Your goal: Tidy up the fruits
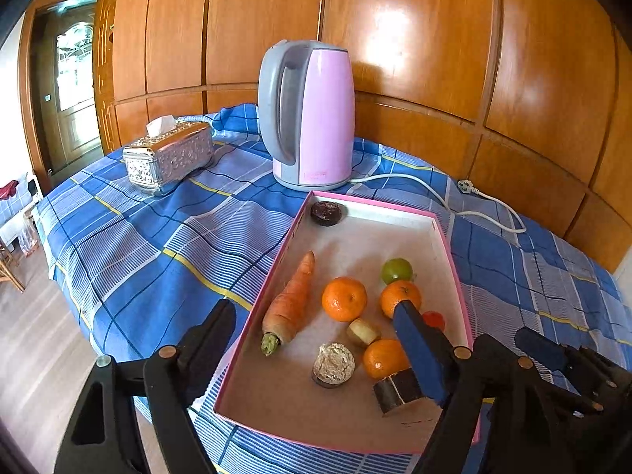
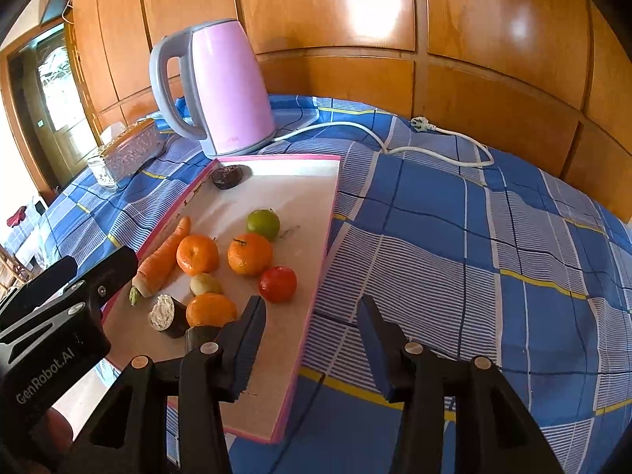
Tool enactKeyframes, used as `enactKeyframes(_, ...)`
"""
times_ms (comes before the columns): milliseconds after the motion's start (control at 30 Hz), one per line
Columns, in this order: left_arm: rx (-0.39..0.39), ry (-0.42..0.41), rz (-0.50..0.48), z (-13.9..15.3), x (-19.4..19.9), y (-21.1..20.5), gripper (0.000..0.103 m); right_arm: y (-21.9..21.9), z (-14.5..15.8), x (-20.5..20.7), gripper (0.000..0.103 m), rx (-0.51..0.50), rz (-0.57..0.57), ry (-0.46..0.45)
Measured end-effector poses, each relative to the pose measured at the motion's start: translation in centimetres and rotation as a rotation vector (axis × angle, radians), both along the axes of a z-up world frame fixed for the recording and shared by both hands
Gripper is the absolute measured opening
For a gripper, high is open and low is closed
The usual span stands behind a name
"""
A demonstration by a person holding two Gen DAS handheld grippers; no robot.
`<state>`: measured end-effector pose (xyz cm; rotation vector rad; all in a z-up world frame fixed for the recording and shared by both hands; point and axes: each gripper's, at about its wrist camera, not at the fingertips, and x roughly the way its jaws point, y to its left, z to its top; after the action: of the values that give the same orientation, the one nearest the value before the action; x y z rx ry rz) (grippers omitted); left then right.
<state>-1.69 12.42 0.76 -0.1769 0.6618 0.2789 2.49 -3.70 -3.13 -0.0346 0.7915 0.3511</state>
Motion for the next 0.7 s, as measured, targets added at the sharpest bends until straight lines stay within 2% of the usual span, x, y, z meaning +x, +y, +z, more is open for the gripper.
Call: enactKeyframes(700, 0.002, 0.004, -0.003, -0.13, -0.02, -0.25, 0.088, 0.13, -0.14, -0.18, 0.049, -0.007, 0.011, 0.010)
